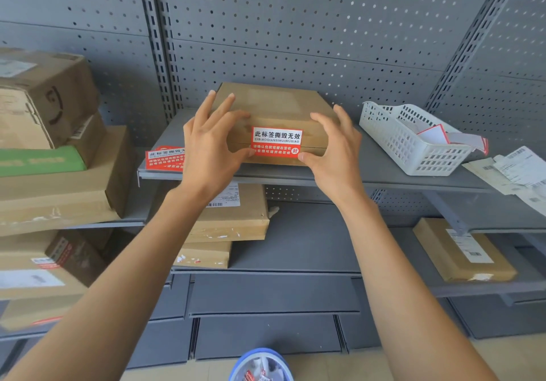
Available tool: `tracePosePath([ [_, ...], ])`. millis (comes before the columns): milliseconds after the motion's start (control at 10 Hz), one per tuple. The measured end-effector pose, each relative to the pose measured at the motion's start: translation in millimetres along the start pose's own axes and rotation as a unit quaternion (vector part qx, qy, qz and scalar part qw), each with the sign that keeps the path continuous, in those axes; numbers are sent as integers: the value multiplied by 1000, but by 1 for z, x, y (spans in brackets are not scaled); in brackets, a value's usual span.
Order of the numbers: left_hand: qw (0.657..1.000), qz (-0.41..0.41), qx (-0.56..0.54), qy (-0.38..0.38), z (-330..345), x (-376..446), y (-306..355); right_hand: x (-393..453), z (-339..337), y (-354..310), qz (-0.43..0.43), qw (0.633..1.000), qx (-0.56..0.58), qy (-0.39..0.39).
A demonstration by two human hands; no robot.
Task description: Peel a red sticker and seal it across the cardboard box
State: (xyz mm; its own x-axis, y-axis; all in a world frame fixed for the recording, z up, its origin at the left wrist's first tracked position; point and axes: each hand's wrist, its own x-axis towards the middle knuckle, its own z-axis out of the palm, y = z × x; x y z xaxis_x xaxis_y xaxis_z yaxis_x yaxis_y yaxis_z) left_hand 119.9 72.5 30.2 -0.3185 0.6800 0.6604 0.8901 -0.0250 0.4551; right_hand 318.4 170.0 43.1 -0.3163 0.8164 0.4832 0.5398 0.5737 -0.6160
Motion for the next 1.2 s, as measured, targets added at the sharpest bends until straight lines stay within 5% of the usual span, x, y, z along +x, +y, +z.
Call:
tracePosePath([
  [800,999,27,27,-27,-1,-7,-15,-12,6,16,-48,998,-26,-22],
  [1200,999,-27,-25,29,-13,18,-8,-1,-33,8,-50,995,-64,-54],
])
